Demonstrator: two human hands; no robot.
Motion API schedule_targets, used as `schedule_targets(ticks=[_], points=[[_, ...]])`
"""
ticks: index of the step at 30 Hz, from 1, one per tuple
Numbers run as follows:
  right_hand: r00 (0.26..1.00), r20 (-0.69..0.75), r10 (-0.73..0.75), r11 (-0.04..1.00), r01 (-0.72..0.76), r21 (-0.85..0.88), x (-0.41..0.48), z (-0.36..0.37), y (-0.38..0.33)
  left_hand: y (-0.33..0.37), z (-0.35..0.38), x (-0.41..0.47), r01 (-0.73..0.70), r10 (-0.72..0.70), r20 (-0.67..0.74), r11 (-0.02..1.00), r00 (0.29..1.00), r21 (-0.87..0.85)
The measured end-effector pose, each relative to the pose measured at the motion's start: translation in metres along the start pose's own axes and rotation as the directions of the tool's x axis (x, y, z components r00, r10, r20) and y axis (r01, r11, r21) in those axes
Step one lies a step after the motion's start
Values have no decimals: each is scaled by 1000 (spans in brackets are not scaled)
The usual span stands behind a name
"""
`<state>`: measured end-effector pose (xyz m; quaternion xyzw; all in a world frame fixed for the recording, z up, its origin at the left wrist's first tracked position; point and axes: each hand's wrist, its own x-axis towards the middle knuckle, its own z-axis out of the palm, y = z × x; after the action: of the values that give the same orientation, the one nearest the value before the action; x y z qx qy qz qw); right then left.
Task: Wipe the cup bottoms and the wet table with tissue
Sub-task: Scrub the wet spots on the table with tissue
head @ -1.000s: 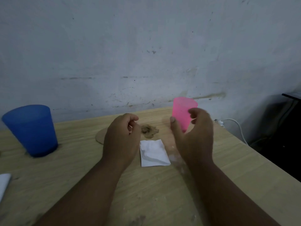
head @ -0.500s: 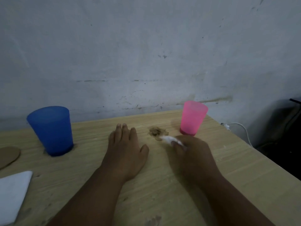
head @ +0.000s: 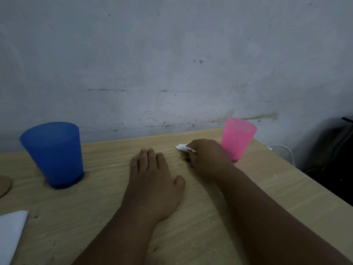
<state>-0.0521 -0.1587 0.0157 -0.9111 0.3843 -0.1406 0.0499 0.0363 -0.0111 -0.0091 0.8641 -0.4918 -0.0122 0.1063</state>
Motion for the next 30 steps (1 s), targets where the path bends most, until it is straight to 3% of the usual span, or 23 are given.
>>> schedule_targets(ticks=[5, 13, 16, 18, 20, 23, 26, 30], points=[[986, 95, -137, 989, 131, 64, -8, -4, -3, 3, 1, 2, 16, -16, -11, 1000, 1000, -10], [950, 122, -287, 948, 265, 174, -19, -12, 5, 2, 0, 2, 12, -13, -12, 1000, 1000, -12], [966, 68, -249, 930, 220, 294, -23, -22, 8, 2, -1, 1, 12, -12, -2, 1000, 1000, -22], [980, -63, -191, 918, 201, 341, -24, -28, 9, 3, -2, 1, 15, -15, 0, 999, 1000, -30], [972, -181, -147, 942, 194, 275, -21, -27, 8, 3, -1, 1, 18, -18, -3, 999, 1000, -34], [967, -221, -128, 984, 151, 90, -16, -16, 4, 2, 0, 1, 19, -19, 3, 999, 1000, -31], [971, -170, -170, 982, 153, -108, -15, -9, 4, 2, -1, 1, 20, -20, -1, 999, 1000, -29], [993, -4, -120, 977, 118, -178, -16, -10, 2, 4, -2, 0, 19, -19, -12, 999, 1000, -27]])
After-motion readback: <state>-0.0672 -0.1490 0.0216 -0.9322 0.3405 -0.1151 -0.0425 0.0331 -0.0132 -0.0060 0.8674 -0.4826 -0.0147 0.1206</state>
